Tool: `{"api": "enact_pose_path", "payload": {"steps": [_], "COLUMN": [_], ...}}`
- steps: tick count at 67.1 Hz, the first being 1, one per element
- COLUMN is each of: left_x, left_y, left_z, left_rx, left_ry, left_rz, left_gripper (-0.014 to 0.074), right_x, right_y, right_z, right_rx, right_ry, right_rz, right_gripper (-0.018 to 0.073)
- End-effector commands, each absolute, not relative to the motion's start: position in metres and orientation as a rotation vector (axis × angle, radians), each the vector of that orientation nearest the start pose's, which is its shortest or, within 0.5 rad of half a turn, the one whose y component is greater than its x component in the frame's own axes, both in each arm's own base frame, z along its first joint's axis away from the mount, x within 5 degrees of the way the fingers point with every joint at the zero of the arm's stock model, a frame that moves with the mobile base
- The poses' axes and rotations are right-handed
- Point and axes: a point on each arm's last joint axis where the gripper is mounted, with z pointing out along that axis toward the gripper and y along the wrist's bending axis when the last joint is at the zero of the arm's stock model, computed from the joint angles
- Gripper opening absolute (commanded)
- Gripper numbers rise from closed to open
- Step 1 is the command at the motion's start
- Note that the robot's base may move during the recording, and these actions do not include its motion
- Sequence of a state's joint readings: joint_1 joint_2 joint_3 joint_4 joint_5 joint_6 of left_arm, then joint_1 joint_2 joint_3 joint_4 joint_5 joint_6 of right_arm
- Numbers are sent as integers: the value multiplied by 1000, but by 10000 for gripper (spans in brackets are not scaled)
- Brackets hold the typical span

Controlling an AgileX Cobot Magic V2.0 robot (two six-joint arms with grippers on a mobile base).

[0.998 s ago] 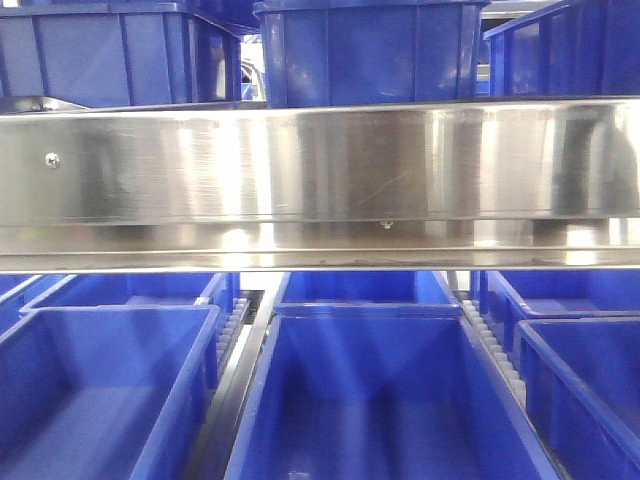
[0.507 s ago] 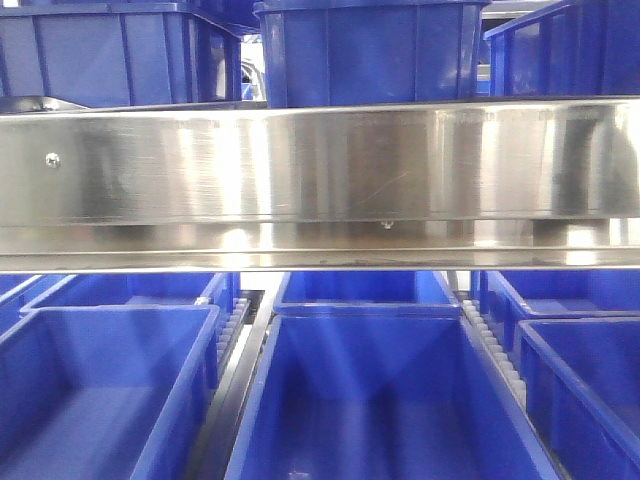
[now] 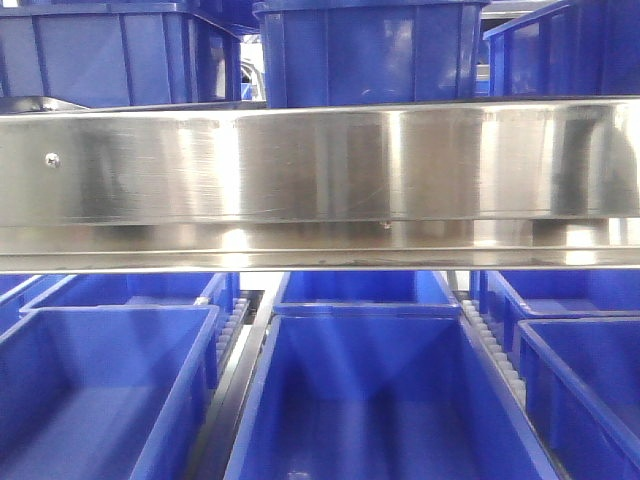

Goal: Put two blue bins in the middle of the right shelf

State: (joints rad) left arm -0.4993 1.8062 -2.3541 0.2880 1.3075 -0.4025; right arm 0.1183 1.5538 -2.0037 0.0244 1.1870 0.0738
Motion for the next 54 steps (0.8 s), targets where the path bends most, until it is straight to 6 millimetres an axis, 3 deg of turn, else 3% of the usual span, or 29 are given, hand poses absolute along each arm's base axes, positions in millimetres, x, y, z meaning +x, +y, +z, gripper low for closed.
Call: {"api": "enact_pose_path", "payload": {"steps": [1, 54], "left_x": [322, 322], "left_y": [-150, -150], "left_z": [520, 520], "left_rx": [49, 48], "left_ry": [2084, 2083], "left_rz": [-194, -192], "left_gripper": [-111, -111], "right_x": [298, 298], "right_y": [43, 43], "right_z": [519, 519], "right_rx": [-73, -73], "right_ry": [2094, 2094], "right_rz": [192, 192], "right_gripper": [-167, -167]}}
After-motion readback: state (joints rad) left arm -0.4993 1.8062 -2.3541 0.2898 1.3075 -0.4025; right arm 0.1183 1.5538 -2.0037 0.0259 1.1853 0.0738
